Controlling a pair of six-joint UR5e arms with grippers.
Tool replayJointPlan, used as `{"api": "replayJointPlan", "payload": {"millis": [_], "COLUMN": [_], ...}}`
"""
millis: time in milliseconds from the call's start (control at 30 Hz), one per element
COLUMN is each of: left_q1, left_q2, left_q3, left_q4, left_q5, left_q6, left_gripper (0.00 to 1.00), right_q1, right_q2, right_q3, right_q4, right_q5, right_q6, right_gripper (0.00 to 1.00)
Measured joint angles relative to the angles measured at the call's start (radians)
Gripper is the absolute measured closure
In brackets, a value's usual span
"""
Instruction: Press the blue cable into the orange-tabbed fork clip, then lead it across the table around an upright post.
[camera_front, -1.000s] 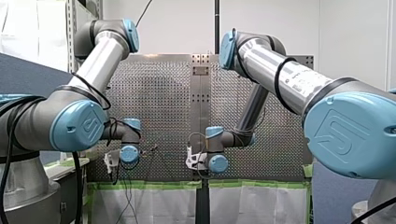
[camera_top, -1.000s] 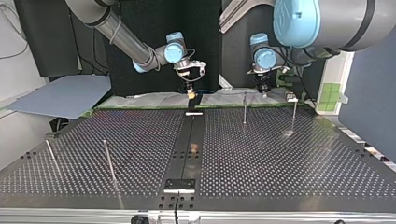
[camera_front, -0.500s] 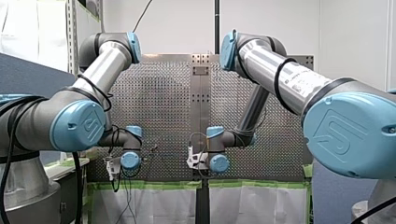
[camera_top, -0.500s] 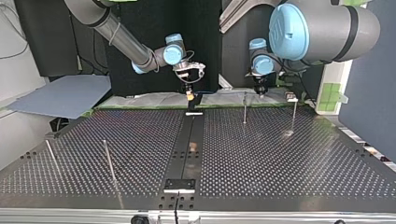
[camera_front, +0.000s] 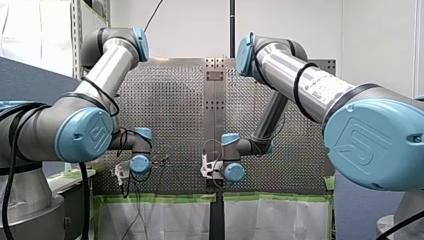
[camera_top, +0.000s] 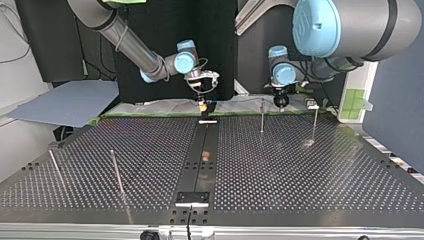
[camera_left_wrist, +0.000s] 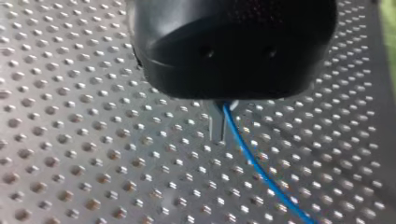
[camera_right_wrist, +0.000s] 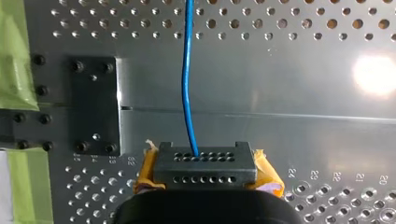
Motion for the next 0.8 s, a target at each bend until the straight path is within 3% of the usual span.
{"api": "replayJointPlan", "payload": {"millis": [233, 633, 667, 800], "left_q1": [0.000, 0.001, 0.001, 0.002], "left_q2": [0.011, 0.012, 0.012, 0.012], "left_q3": [0.001, 0.002, 0.002, 0.002], "left_q4": [0.007, 0.031, 0.033, 0.039], "left_q5": [0.025, 0.028, 0.030, 0.038], "left_q6": [-0.008, -0.024, -0.025, -0.018], "left_gripper": [0.98, 0.98, 0.92, 0.84], "right_q1": [-0.021, -0.063, -0.065, -0.071], "right_q2": [0.001, 0.001, 0.001, 0.001], "right_q3": [-0.026, -0.035, -0.036, -0.036], "right_q4": [0.022, 0.031, 0.031, 0.032], "right_q5": [0.001, 0.000, 0.000, -0.001], "right_q6": [-0.002, -0.001, -0.001, -0.001], "right_gripper": [1.00, 1.00, 1.00, 1.00]}}
